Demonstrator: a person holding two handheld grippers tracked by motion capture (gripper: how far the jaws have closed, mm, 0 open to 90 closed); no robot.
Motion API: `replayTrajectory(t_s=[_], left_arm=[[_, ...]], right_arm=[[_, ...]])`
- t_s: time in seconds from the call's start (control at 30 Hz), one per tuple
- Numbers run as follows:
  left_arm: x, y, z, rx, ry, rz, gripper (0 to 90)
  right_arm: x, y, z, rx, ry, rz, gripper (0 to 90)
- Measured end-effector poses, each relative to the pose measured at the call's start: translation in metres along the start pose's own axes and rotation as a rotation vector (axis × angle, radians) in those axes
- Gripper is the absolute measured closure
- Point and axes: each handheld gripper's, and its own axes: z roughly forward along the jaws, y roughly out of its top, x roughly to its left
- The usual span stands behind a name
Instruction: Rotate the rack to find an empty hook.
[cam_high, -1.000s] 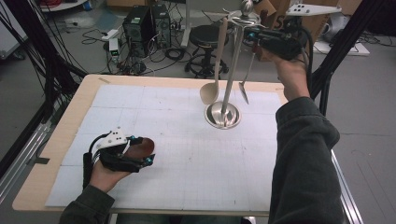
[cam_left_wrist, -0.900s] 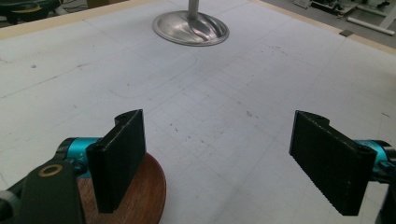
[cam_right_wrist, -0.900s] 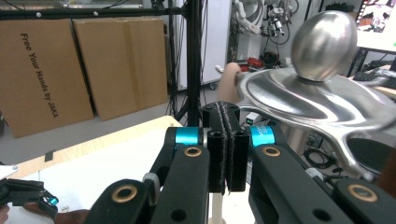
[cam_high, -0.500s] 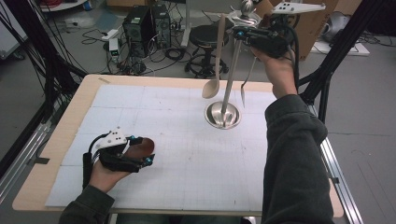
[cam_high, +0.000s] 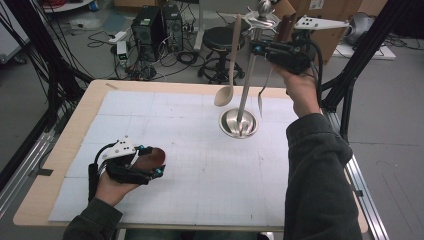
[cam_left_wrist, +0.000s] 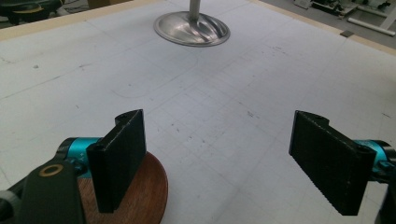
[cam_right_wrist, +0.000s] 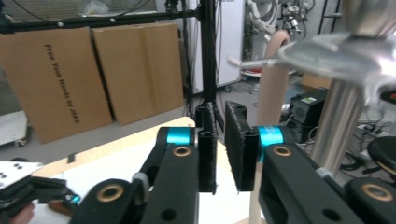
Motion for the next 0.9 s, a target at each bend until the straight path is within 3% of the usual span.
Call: replayTrajectory(t_s=[0.47, 0.9], left_arm=[[0.003, 0.001, -0.003, 0.003, 0.016, 0.007, 20.3], [0.007, 0.000, -0.007, 0.021, 0.040, 0.020, 21.0]], right_arm=[[0.020, -0.046, -0.006, 0.038, 0.054, 0.030, 55.3], [0.030, -0.082, -0.017, 0.030, 0.084, 0.060, 48.3]])
